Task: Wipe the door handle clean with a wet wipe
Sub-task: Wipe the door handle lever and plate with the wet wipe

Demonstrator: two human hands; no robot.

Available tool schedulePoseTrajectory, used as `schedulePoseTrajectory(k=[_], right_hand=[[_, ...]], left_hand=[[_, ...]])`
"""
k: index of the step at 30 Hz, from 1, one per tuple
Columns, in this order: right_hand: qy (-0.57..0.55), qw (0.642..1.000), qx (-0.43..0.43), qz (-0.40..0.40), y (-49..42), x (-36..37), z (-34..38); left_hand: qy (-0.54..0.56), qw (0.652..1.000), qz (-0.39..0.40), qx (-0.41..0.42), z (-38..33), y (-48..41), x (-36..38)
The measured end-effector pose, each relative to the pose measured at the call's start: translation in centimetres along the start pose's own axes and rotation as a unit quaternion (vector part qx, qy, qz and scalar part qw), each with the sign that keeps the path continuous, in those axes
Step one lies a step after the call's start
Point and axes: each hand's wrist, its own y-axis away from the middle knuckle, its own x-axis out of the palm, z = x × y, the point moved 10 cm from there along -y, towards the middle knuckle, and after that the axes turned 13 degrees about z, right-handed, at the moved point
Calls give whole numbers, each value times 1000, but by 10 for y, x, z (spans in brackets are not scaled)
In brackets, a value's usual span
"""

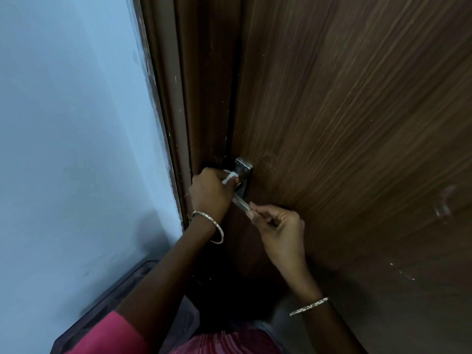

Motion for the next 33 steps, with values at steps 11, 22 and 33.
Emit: schedulePoseTrajectory(k=[11,22,33], right_hand=[[-27,1000,3,-4,4,2,-5],[-29,1000,-1,-12,7,1,-3],[-36,999,-13,-19,7,1,-4]], left_hand=[[-130,977,-82,151,-20,44,-1],[-1,964,-203,172,-31,51,-30],[5,966,-154,207,-42,29,-14]])
